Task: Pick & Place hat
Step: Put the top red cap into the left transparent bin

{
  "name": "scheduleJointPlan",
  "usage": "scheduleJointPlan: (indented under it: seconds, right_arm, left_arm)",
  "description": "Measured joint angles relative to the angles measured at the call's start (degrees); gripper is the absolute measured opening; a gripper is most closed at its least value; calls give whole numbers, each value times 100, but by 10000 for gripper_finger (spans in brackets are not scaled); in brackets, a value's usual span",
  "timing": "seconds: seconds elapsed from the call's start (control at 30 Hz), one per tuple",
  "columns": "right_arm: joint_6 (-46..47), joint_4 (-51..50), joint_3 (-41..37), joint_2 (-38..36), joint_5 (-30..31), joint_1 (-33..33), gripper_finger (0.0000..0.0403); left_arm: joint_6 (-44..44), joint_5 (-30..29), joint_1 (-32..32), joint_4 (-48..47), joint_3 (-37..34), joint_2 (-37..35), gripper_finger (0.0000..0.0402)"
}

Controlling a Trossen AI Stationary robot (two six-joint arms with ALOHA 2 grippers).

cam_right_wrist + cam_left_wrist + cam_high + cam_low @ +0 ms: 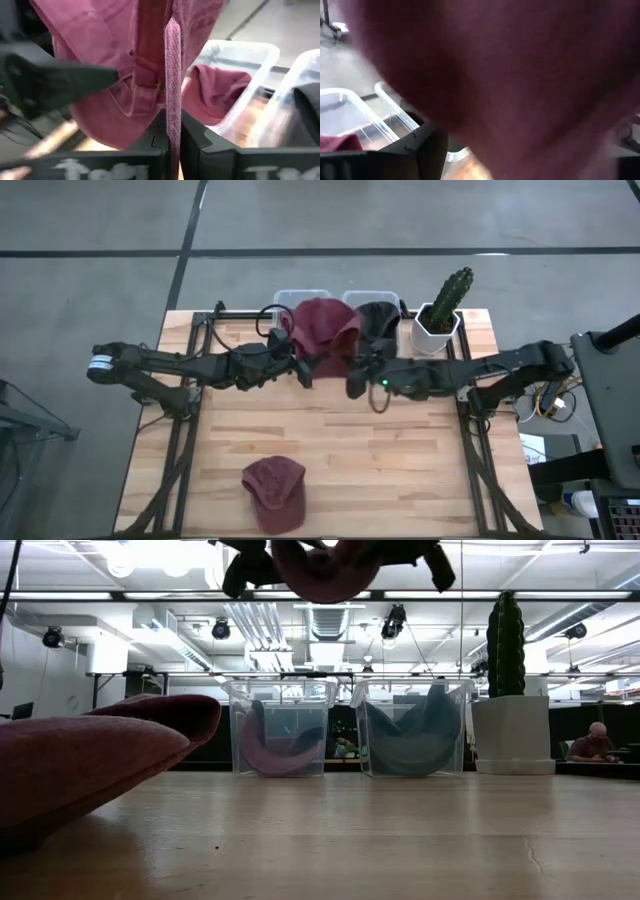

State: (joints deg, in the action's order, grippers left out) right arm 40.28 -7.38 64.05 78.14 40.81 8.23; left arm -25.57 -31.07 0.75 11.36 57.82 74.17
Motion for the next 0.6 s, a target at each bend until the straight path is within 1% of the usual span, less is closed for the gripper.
scheduleJointPlan:
  seconds: [0.13, 0.2, 0.27, 0.37, 0.43, 0.57, 0.6]
  right_arm:
    - [0, -1056, 751, 410, 9, -8, 12]
    - [-47, -1340, 1035, 570, 28, -9, 12]
    - [-118, -1462, 1209, 680, 33, -9, 12]
    - [-148, -1471, 1291, 733, 30, -9, 13]
    - [-100, -1441, 1268, 732, 29, -8, 13]
    - [110, -1481, 1196, 683, 3, -3, 21]
    - [130, -1484, 1195, 676, -7, 0, 25]
  left_arm:
    - [-288, -29, -2, -309, 2, -2, 274]
    - [-474, -42, 0, -489, 2, -5, 260]
    - [-667, -49, 0, -545, 2, -12, 238]
    - [-780, -55, -2, -582, 2, -28, 185]
    - [-782, -60, -2, -583, 2, -36, 139]
    - [-727, -71, -5, -606, 2, -48, 33]
    - [-724, -74, -10, -603, 2, -48, 22]
